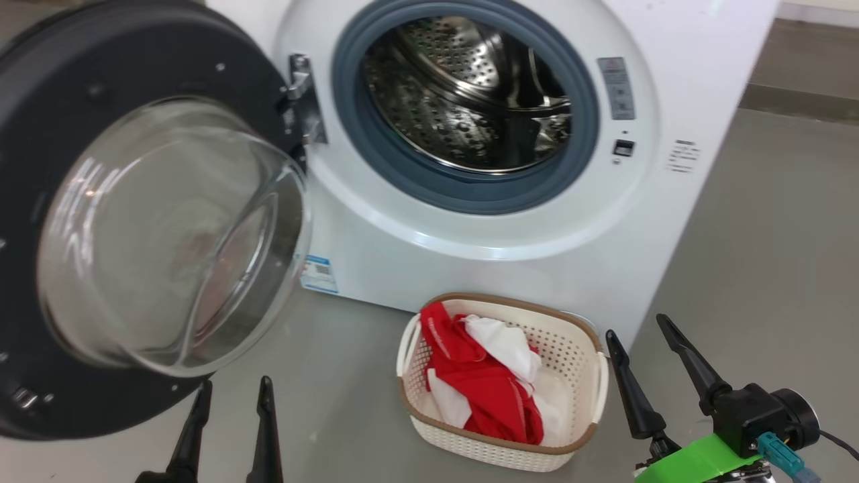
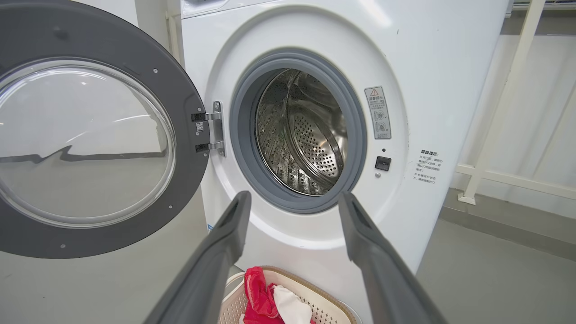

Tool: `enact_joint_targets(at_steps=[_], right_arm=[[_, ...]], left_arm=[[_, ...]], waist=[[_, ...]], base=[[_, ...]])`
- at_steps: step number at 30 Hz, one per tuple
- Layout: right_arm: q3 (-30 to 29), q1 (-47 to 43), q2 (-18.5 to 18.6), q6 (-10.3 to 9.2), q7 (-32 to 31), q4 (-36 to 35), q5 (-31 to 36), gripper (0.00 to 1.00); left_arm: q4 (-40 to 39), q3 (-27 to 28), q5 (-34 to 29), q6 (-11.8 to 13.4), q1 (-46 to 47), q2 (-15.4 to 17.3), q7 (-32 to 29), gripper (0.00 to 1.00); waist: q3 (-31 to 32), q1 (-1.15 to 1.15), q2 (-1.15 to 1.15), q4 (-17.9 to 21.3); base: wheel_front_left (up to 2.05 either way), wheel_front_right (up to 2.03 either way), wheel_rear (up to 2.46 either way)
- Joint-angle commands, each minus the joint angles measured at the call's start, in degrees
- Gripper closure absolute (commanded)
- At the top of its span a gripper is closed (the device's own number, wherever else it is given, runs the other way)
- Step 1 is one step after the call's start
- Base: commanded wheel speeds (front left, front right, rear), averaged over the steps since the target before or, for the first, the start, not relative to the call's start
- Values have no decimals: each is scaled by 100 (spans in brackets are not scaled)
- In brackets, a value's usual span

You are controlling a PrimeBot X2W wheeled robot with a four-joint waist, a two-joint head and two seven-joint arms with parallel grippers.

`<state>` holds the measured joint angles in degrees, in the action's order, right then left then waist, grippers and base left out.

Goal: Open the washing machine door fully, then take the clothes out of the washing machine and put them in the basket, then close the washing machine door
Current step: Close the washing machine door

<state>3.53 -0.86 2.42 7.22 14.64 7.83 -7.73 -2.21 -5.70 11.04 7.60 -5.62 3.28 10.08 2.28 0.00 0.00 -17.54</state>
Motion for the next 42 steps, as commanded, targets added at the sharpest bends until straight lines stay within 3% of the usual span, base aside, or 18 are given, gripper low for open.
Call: enact_joint_targets(at_steps=[1, 12, 32, 33, 34, 42], right_arm=[[140, 160, 45, 26, 36, -165, -32, 0], [217, 218, 45, 26, 36, -184, -19, 0], [296, 216, 45, 26, 36, -104, -115, 0], [299, 213, 45, 26, 36, -96, -124, 0], [300, 207, 45, 26, 36, -87, -133, 0], [295, 180, 45, 26, 36, -30, -154, 0]], left_arm=[[-194, 174, -63, 41, 86, 60, -12, 0], [-272, 301, -83, 220, 103, 133, 53, 0], [-320, 316, 7, 335, 128, 139, 162, 0], [-331, 317, 18, 329, 131, 139, 181, 71], [-355, 313, 30, 313, 145, 139, 211, 100], [-520, 659, 46, 229, 609, 523, 359, 100]], waist=[[-8, 0, 0, -349], [-83, 0, 0, -981], [4, 0, 0, -1058], [11, 0, 0, -1047], [17, 0, 0, -1037], [77, 0, 0, -991]], base=[[0, 0, 0], [0, 0, 0], [0, 0, 0], [0, 0, 0], [0, 0, 0], [0, 0, 0]])
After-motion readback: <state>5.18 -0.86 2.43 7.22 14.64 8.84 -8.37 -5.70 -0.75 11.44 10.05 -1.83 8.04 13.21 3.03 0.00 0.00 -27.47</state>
